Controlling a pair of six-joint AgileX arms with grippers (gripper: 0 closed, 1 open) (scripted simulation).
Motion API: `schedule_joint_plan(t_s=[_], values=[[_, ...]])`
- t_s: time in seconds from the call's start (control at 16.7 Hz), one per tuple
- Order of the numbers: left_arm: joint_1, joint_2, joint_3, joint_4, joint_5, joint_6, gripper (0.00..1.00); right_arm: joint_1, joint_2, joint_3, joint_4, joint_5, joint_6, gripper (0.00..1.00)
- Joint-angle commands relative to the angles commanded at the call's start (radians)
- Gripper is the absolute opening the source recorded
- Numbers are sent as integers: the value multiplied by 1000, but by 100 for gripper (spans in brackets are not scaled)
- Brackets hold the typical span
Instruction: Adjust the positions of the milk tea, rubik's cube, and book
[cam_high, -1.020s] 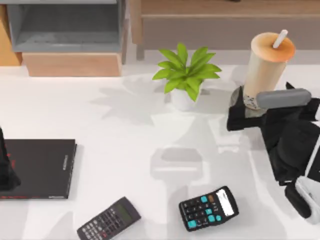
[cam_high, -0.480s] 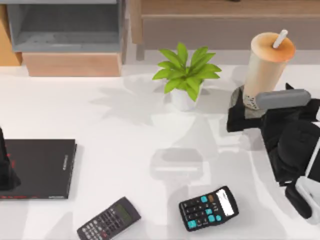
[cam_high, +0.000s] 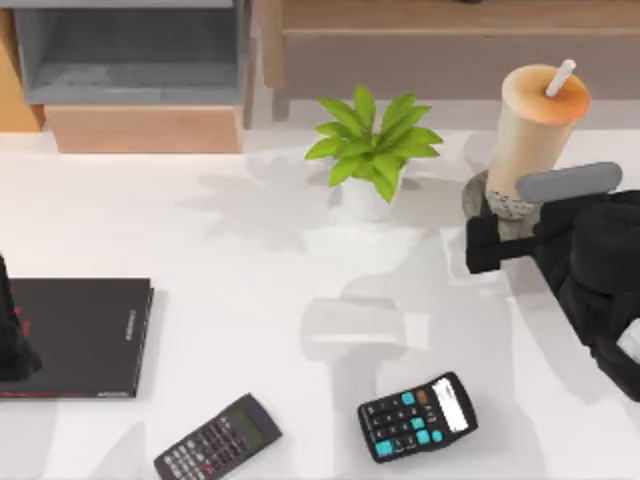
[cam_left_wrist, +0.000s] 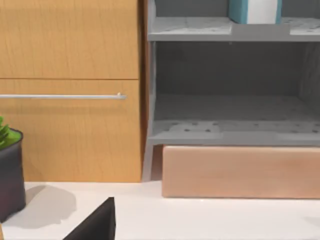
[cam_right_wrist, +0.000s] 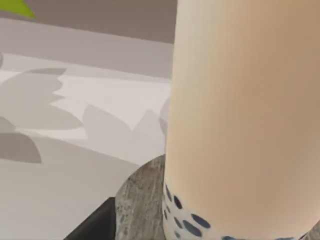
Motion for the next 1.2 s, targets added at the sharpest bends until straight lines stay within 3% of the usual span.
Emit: schedule_joint_plan(t_s=[0.3, 0.6, 0.96, 1.2], values=[[0, 0, 0, 0, 0, 0, 100, -88, -234, 41, -591, -142, 22, 100], [0, 0, 0, 0, 0, 0, 100, -264, -485, 87, -1230, -241, -16, 100], [0, 0, 0, 0, 0, 0, 100, -505, -750, 114, -1888, -294, -172, 100], [0, 0, 0, 0, 0, 0, 100, -649, -889, 132, -2213, -294, -303, 100]])
